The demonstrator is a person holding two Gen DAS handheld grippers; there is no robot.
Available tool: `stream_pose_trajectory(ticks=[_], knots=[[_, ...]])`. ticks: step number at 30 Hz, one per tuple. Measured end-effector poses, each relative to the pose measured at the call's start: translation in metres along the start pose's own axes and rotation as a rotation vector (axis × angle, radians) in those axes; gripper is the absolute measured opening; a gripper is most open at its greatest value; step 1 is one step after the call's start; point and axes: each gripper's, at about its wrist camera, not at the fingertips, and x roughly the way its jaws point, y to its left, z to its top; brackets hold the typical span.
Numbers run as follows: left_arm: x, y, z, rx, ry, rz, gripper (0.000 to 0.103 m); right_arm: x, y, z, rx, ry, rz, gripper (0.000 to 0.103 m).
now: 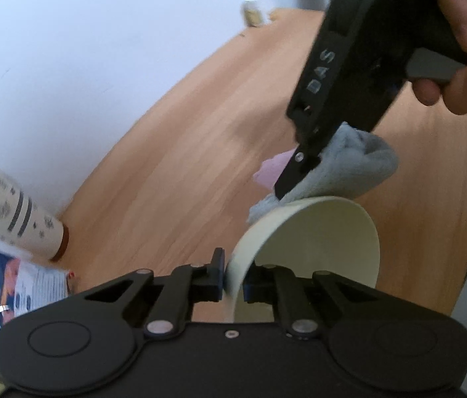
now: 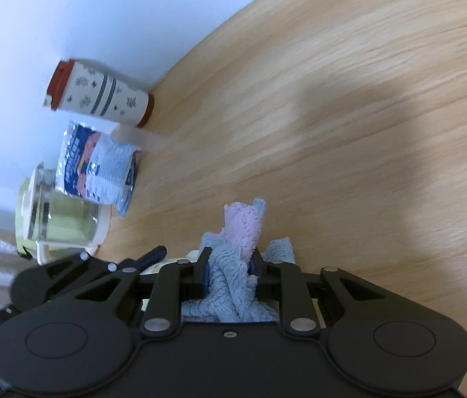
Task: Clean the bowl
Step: 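Rub the cloth over the inverted bowl's base with the right tool while the left tool holds the rim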
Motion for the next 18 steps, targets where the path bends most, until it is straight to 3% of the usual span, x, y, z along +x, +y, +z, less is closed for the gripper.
stream_pose_trajectory(ticks=[5,8,12,18], knots=[[-0.001,0.01,0.001,-0.184,-0.044,-0.029,0.01,-0.006,0.001,0.004,0.007,-0.004,-0.013,0.024],[-0.007,0.021,0.003,-0.335,-0.091,-0.062,0.01,-0.014,0.004,0.012,0.036,-0.013,0.027,0.024],[-0.017,0.03,0.011,-0.449,-0.162,-0.072,0.011,-0.021,0.037,0.033,-0.061,-0.024,0.036,0.024],[-0.027,0.033,0.013,-0.576,-0.201,-0.075,0.015,-0.011,0.056,0.048,-0.167,0.094,0.013,0.024]])
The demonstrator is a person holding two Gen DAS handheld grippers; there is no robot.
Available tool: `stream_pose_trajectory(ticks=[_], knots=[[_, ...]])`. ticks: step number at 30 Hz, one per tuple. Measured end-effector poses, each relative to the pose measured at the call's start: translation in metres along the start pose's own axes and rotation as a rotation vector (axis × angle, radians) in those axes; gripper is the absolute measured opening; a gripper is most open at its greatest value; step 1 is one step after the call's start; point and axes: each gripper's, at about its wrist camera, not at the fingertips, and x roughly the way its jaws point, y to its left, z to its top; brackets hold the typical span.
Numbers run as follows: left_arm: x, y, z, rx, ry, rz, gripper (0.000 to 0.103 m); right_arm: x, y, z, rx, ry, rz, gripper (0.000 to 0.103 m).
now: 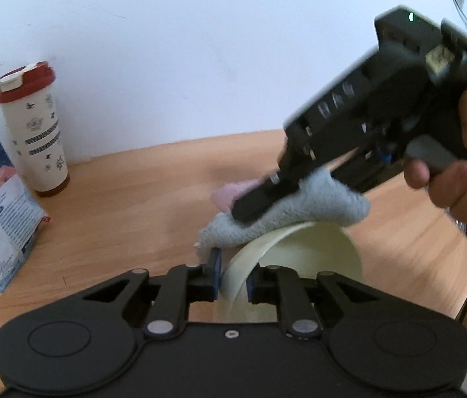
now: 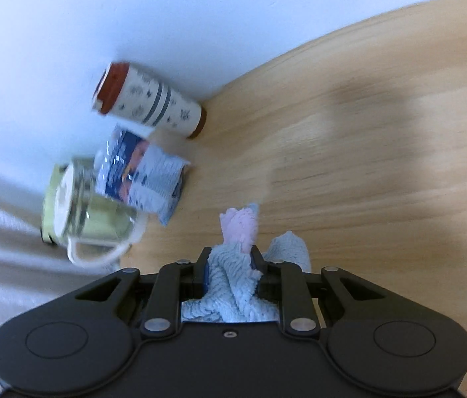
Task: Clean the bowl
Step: 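Rub the cloth over the inverted bowl's base with the right tool while the left tool holds the rim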
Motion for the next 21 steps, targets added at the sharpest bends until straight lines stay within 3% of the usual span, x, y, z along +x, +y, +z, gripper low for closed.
stream_pose_trajectory(ticks=[10,15,21], knots=[[0.012,0.0,-0.006,-0.12,0.044,-0.032,0.015,-0.009,-0.068,-0.031,0.183,0.002,-0.048,0.024],[0.011,-0.004,-0.006,-0.128,0.052,-0.02,0.015,-0.005,-0.096,-0.048,0.247,0.055,-0.063,0.024],[0.007,-0.012,-0.005,-0.15,0.047,-0.028,0.015,-0.01,-0.093,-0.034,0.281,0.03,-0.008,0.022]])
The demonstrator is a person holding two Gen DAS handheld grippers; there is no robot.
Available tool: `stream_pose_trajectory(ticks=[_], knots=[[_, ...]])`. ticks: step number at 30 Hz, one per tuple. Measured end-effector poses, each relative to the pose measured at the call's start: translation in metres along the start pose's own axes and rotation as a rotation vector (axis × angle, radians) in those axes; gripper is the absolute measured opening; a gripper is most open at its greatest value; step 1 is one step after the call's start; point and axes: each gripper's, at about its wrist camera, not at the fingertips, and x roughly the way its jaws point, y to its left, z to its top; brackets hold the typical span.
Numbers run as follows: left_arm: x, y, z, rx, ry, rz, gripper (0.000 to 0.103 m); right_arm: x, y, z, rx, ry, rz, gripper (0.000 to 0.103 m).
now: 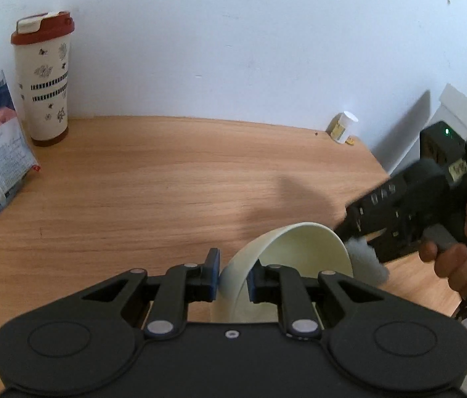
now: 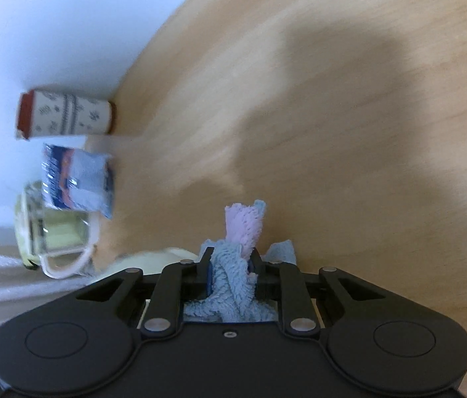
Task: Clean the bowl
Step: 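Rub the cloth over the inverted bowl's base with the right tool while the left tool holds the rim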
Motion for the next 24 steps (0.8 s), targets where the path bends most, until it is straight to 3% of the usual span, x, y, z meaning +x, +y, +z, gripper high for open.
stream_pose_trajectory(ticks=[7,11,19,24], knots=[[0.005,-0.013,-0.001,0.027,0.011,-0.008,0.015,0.002,0.044,0.013,-0.115,0.035,0.047,0.022],[0.004,-0.004,-0.003,-0.039,0.008,-0.017,0.016,0.01,0.066,0.014,-0.196,0.056,0.011,0.022],[0.013,0.004,-0.007,-0.093,0.054,-0.002,0.017,-0.004,0.004,0.009,-0.022,0.042,0.021,0.021],[0.018,0.009,-0.008,-0.111,0.076,0.005,0.016,-0.007,-0.024,-0.002,0.036,0.047,-0.018,0.021]])
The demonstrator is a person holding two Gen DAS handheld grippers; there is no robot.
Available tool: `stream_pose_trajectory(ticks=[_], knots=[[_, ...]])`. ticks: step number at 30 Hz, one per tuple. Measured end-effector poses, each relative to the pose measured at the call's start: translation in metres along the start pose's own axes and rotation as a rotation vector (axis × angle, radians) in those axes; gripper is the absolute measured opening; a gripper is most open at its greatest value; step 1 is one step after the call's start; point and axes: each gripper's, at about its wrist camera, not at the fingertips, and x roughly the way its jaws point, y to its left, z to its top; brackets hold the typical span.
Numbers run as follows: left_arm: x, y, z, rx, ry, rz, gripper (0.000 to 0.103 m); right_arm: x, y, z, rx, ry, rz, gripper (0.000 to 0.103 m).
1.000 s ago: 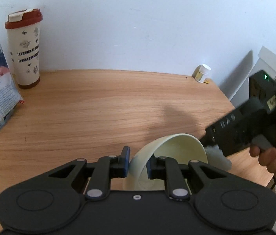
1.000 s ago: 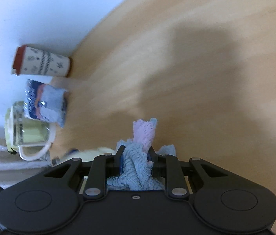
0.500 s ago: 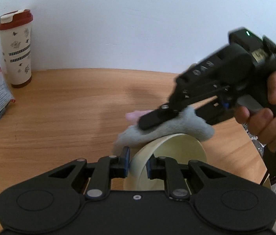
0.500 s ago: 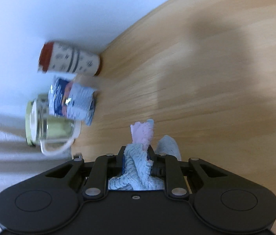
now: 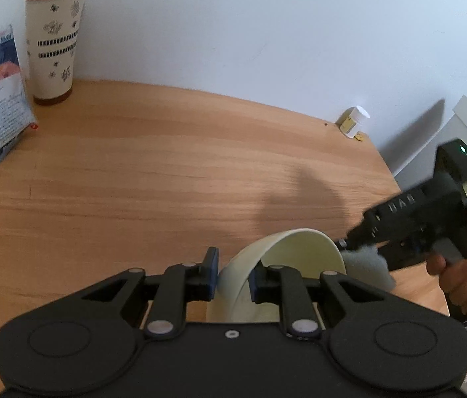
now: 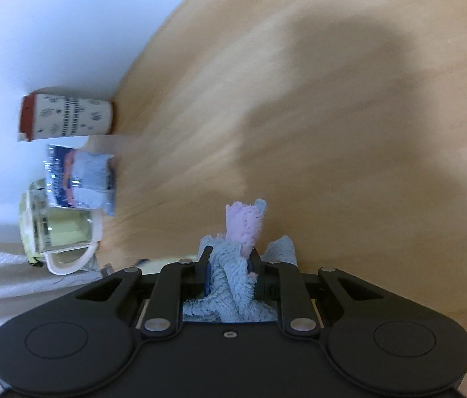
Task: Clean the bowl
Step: 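Rub the cloth over the inverted bowl's base with the right tool while the left tool holds the rim, then turn the bowl upright with the left tool while the right tool lifts the cloth away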
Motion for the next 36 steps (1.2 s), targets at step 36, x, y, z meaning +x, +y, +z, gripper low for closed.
stream_pose_trajectory(ticks=[36], knots=[[0.027,0.045,0.014,-0.085,0.189,0.001,0.016,-0.062,0.035,-0.034,-0.082,-0.279,-0.052,0.021]])
